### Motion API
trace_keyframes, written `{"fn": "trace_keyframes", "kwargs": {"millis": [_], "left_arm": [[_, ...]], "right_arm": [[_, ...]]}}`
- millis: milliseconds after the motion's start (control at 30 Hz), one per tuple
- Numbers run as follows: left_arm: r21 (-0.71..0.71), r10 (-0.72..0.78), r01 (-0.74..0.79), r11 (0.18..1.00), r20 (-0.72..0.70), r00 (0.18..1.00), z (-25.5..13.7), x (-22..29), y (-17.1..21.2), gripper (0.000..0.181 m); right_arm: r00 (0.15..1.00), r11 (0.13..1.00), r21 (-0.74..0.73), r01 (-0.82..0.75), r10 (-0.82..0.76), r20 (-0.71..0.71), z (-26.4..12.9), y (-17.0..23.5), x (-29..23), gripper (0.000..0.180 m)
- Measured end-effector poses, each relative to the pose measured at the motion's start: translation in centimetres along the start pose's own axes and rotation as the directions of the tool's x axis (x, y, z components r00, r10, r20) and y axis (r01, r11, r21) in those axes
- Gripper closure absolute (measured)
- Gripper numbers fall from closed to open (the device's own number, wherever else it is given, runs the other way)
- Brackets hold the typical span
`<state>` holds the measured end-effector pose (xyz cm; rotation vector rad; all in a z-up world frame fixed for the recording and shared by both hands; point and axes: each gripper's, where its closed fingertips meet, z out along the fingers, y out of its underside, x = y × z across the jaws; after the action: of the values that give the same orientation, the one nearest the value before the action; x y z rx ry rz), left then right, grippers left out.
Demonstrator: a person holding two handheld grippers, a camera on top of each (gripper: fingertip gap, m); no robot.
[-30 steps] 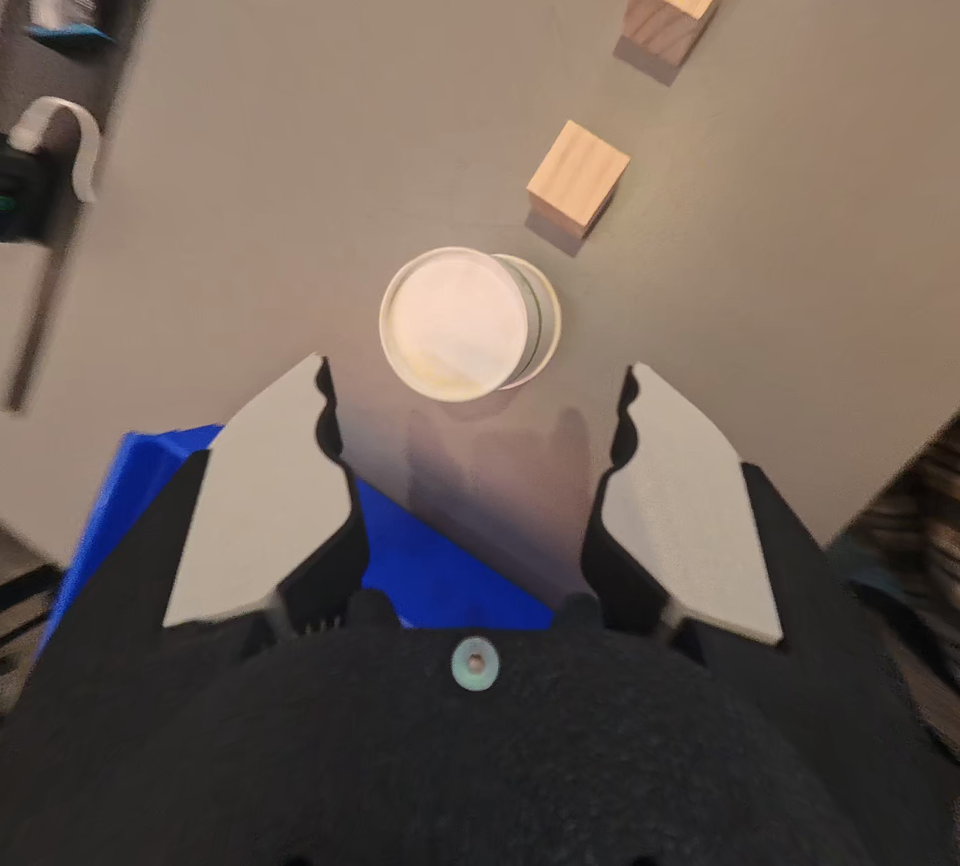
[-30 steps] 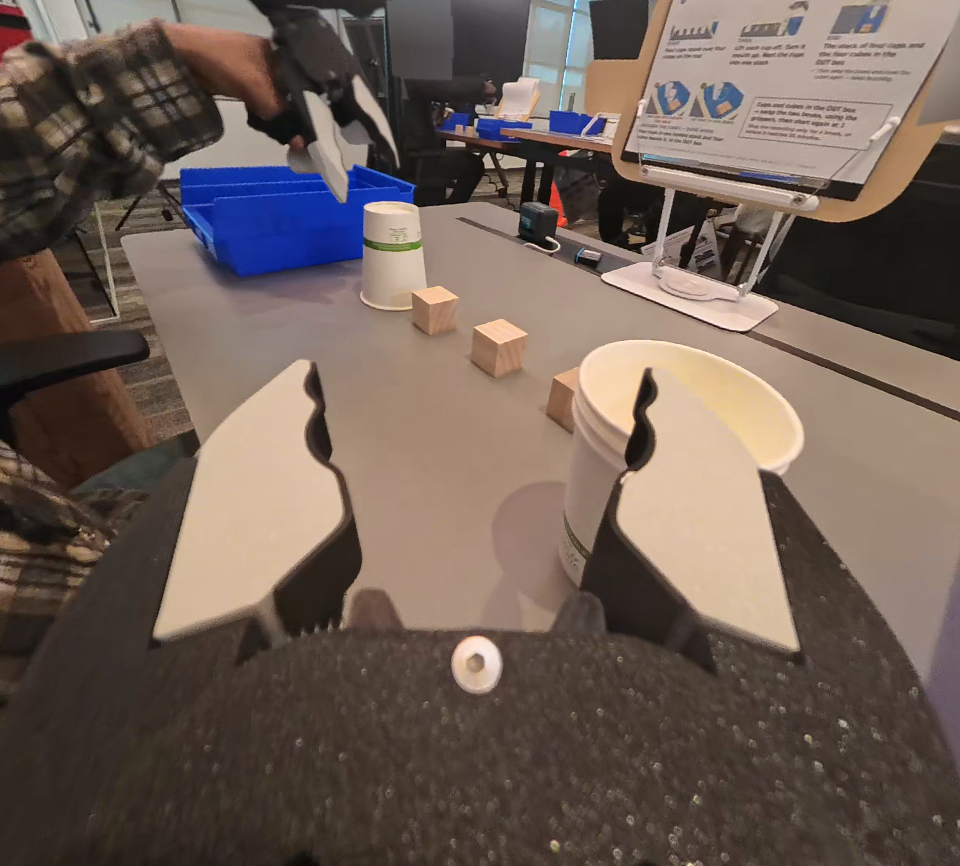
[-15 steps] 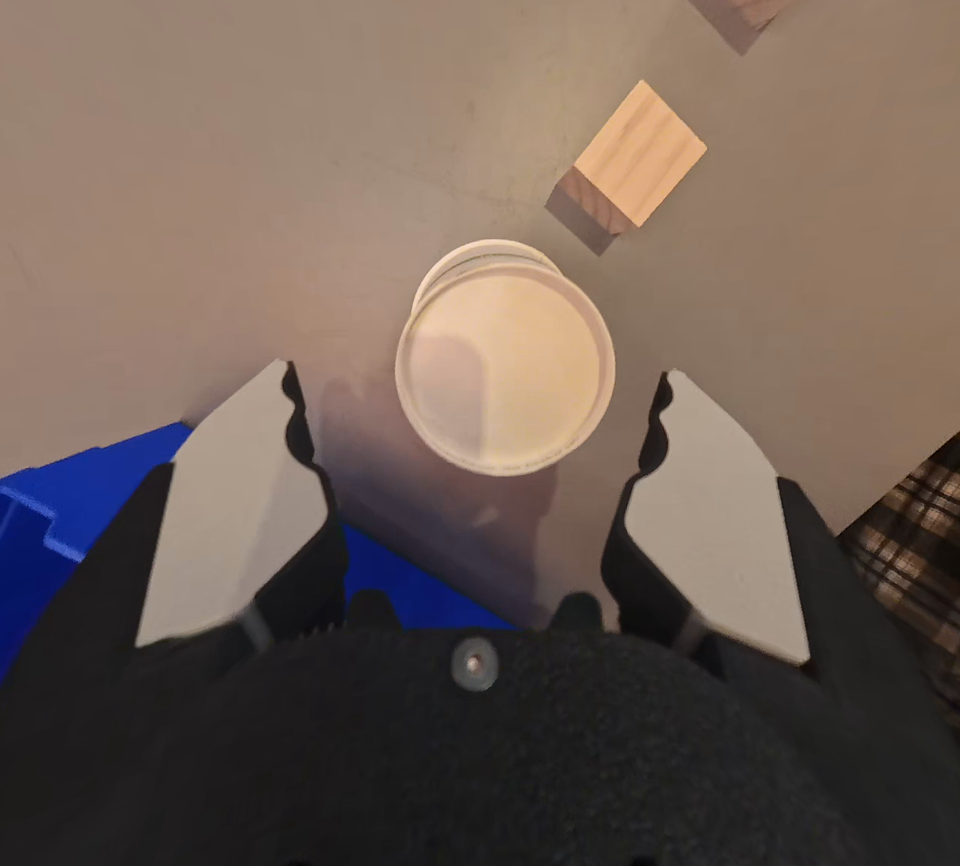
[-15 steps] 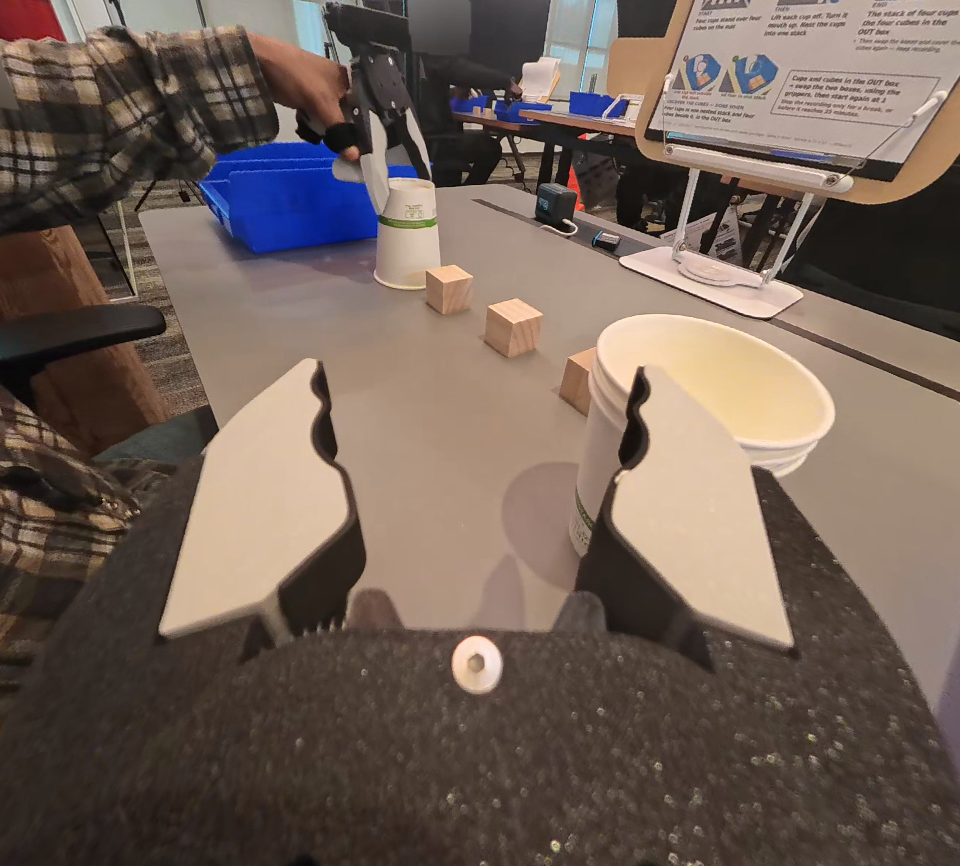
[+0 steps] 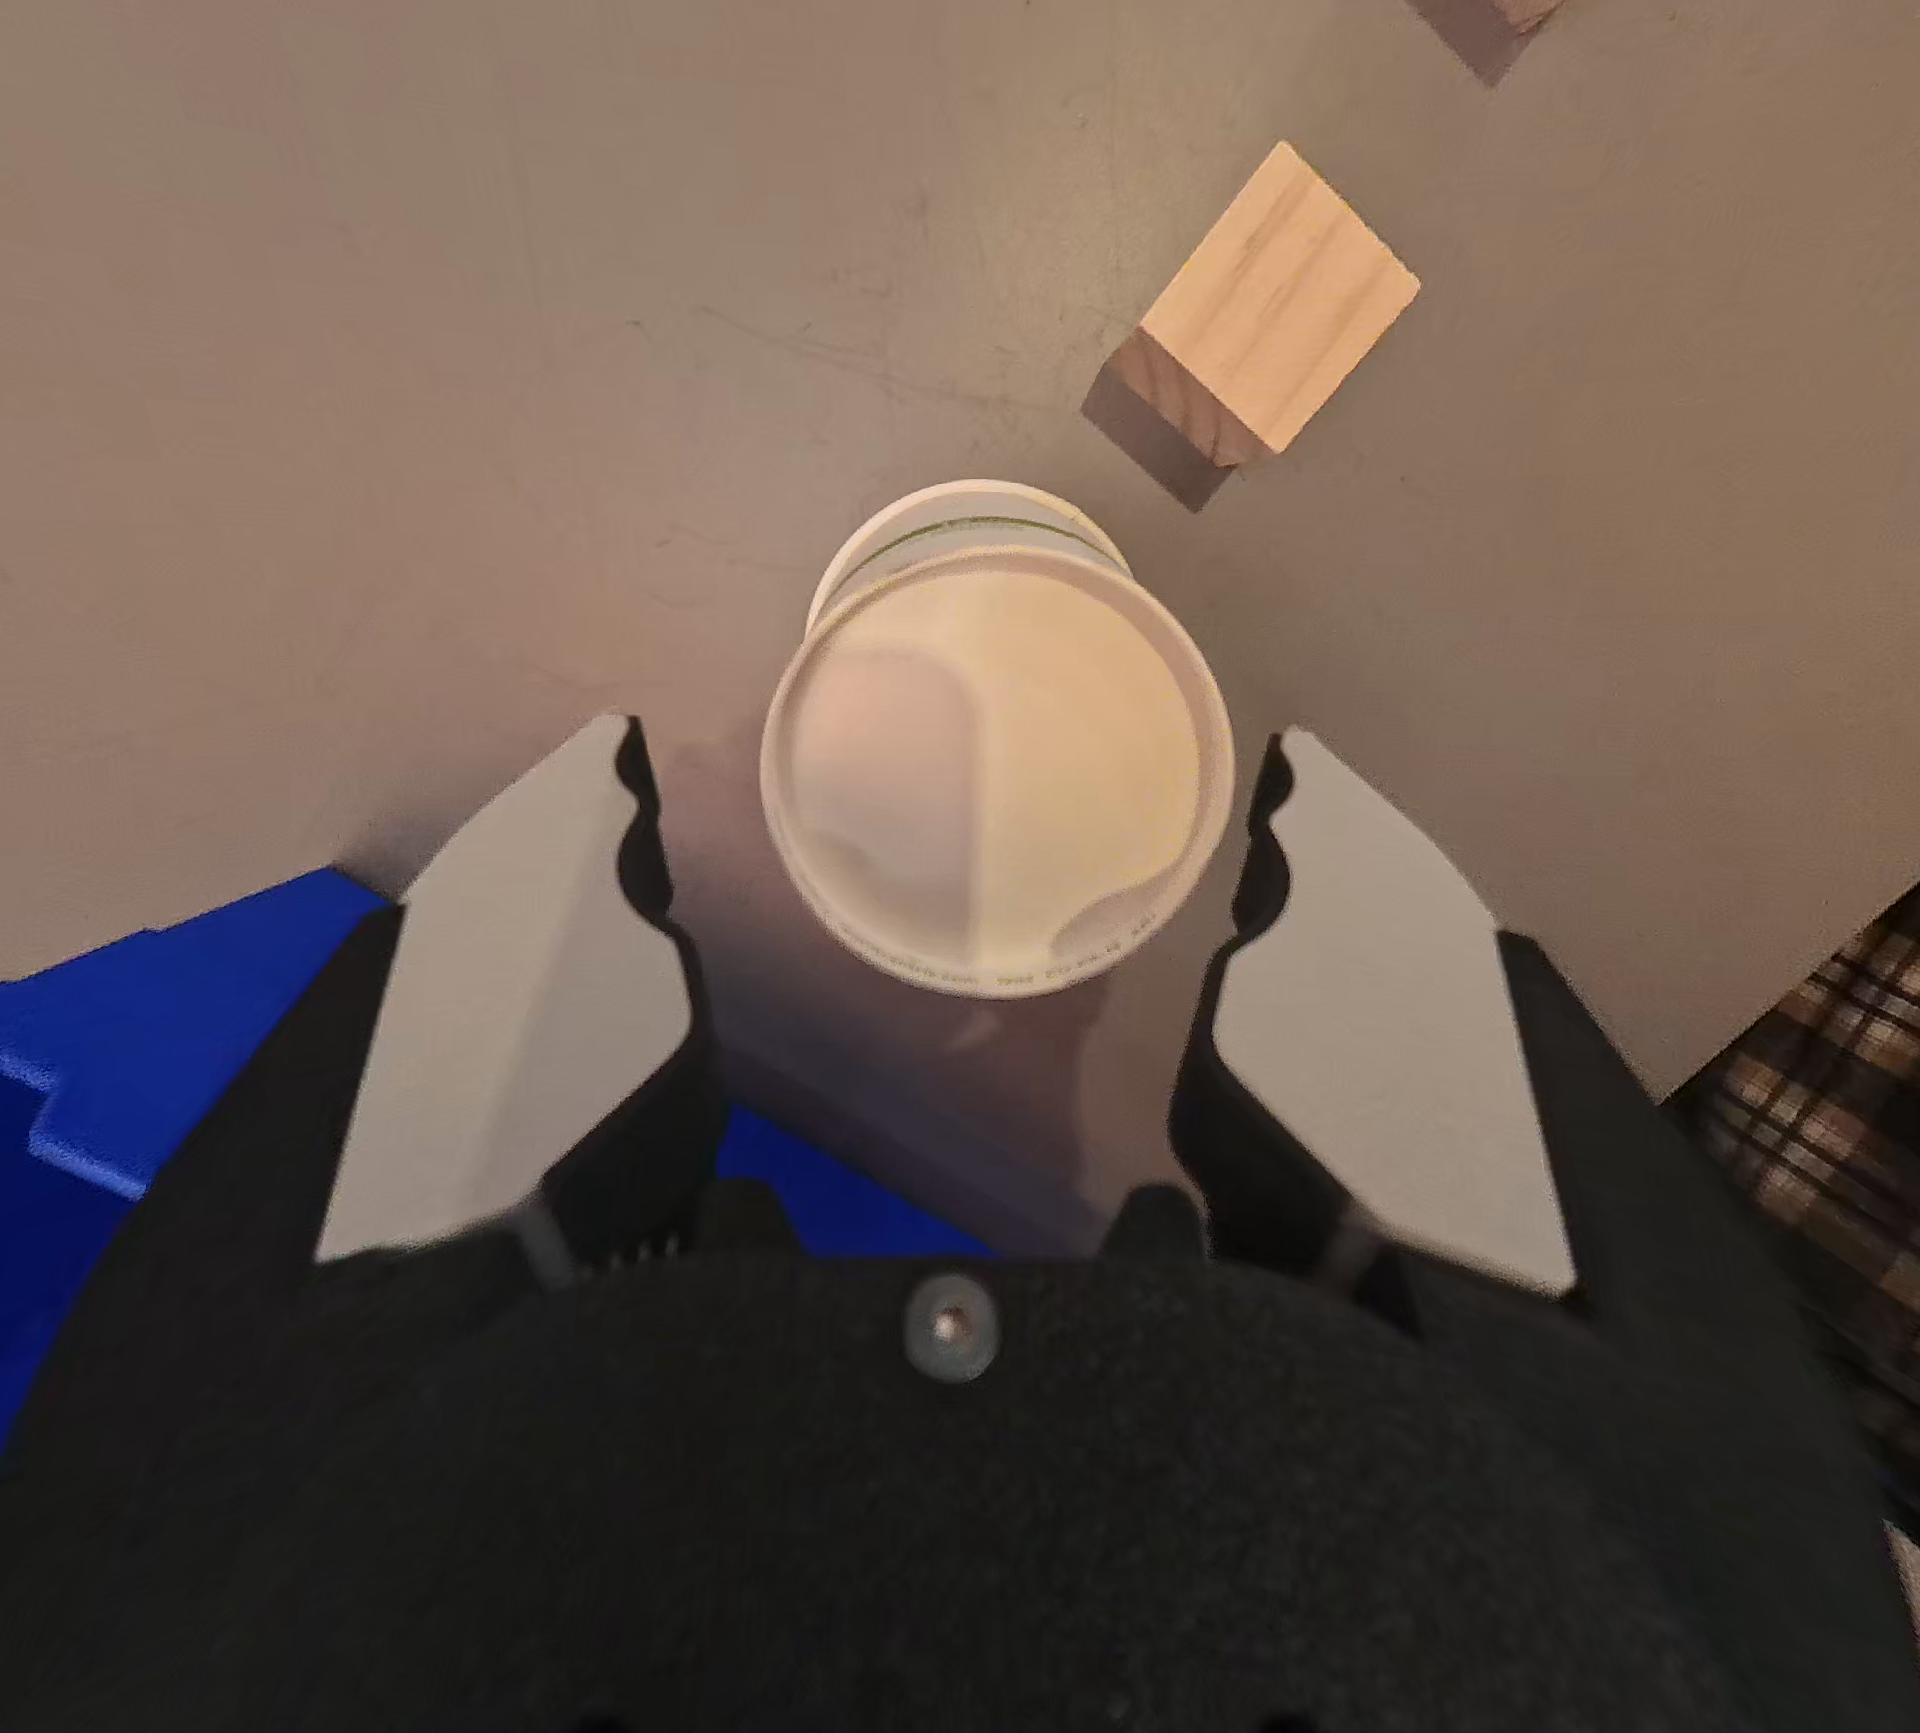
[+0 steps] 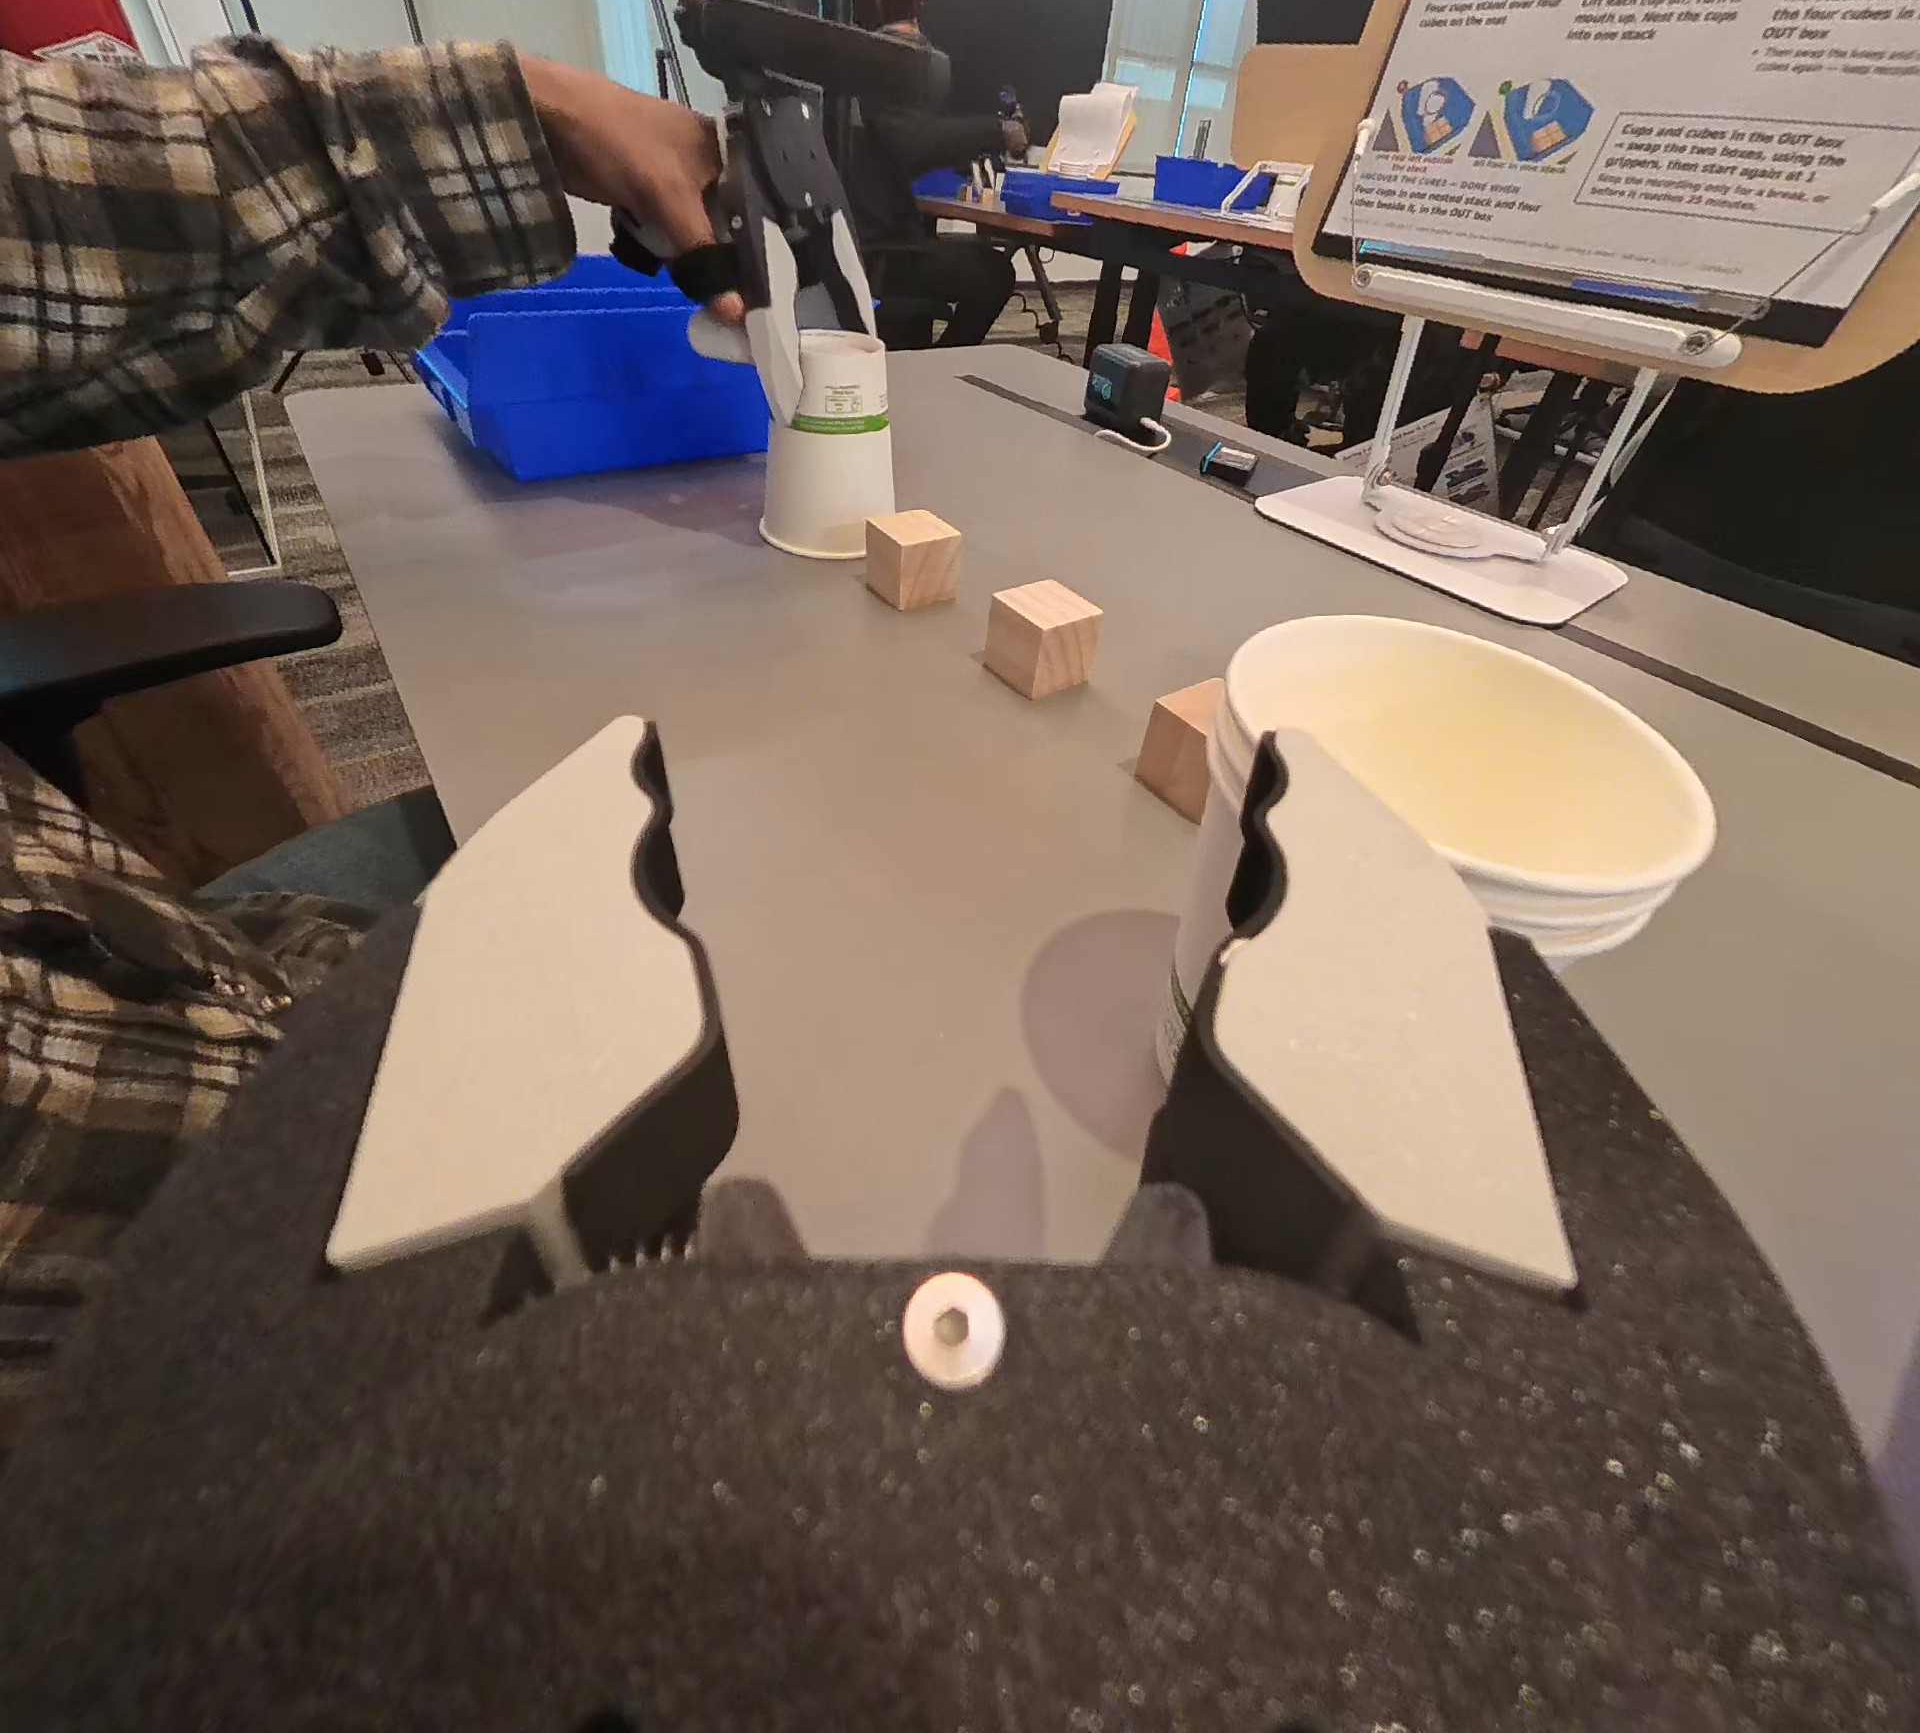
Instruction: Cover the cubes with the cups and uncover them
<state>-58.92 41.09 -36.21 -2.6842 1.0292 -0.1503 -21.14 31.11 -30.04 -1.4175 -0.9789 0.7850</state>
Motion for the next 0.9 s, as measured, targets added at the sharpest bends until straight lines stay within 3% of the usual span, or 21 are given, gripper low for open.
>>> {"fn": "trace_keyframes", "kwargs": {"millis": [100, 267, 433, 533, 700, 900], "left_arm": [[0.015, 0.000, 0.001, 1.000, -0.051, 0.999, 0.1, 0.6, -0.1, 0.097], [0.094, -0.041, 0.045, 0.995, -0.038, 0.998, -2.0, -0.2, -0.2, 0.098], [0.321, -0.138, 0.153, 0.935, -0.069, 0.988, -7.4, -1.0, -0.7, 0.098], [0.500, -0.170, 0.217, 0.839, -0.138, 0.976, -11.0, -0.4, -1.5, 0.098], [0.756, -0.094, 0.323, 0.569, -0.331, 0.939, -15.3, 4.4, -4.6, 0.099], [0.799, 0.089, 0.486, 0.354, -0.546, 0.833, -15.3, 12.0, -8.2, 0.099]], "right_arm": [[1.000, 1.000, 0.000, -0.001, 0.001, 0.008, 0.1, 0.0, -0.2, 0.080], [1.000, 1.000, 0.001, 0.008, -0.008, 0.018, 0.2, -0.4, -0.6, 0.084], [0.999, 0.998, 0.050, -0.023, 0.021, 0.032, 0.5, -1.3, -1.3, 0.085], [0.997, 0.994, 0.088, -0.059, 0.055, 0.048, 1.3, -2.1, -1.7, 0.085], [0.986, 0.969, 0.199, -0.148, 0.131, 0.099, 5.4, -5.3, -2.7, 0.088], [0.891, 0.894, 0.208, -0.397, 0.320, 0.323, 13.0, -6.4, -5.6, 0.090]]}}
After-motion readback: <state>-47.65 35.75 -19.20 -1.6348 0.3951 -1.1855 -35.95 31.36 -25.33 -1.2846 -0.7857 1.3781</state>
